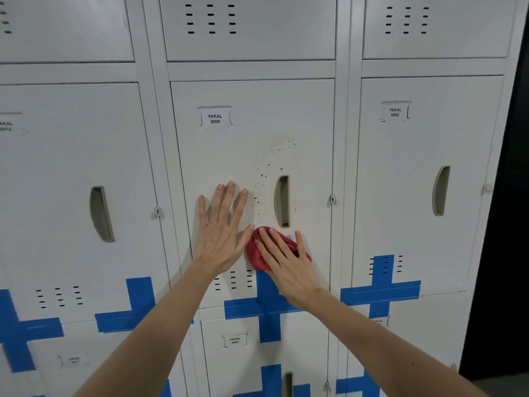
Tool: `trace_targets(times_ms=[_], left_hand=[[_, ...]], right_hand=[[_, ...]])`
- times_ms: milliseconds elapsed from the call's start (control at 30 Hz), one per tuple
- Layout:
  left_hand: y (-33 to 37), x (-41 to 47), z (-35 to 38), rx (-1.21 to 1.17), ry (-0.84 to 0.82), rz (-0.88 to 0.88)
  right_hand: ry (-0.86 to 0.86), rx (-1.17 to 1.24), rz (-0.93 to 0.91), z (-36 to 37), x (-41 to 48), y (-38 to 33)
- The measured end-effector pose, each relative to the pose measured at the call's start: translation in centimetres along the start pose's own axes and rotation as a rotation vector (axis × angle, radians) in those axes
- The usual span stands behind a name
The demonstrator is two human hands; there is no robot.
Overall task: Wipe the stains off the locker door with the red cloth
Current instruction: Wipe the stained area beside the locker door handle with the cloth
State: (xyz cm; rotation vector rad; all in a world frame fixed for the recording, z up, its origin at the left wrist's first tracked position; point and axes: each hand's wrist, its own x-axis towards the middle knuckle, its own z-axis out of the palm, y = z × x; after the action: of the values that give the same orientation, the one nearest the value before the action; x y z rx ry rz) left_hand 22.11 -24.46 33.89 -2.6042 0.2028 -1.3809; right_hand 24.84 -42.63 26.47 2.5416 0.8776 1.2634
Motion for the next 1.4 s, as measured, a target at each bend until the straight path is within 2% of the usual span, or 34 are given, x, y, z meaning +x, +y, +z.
trace_targets(times_ms=[333,600,867,1067,1233,1400], left_hand=[[1.1,1.1,-0.6,0.028,0.009,-0.001],[0.3,1.7,-0.9,0.028,0.031,-0.028],[-0.2,2.2,-1.0,0.04,0.035,-0.029],[-0.3,2.2,-1.1,0.02,0.044,-0.027],[-0.6,2.1,-0.7,0.018,0.03,-0.021],[-0.5,2.0,-0.4,0.024,0.022,-0.024]], right_hand=[[-0.087,-0.062,0.116,-1.1,-3.2,6.4],[0.04,-0.06,0.307,-3.8,0.4,7.7],[0.158,0.003,0.357,-6.6,5.3,9.5],[0.265,0.311,0.323,-7.4,6.0,9.8],[0.215,0.079,0.171,-5.7,5.2,9.7],[0.179,0.04,0.126,-5.1,4.3,9.6]])
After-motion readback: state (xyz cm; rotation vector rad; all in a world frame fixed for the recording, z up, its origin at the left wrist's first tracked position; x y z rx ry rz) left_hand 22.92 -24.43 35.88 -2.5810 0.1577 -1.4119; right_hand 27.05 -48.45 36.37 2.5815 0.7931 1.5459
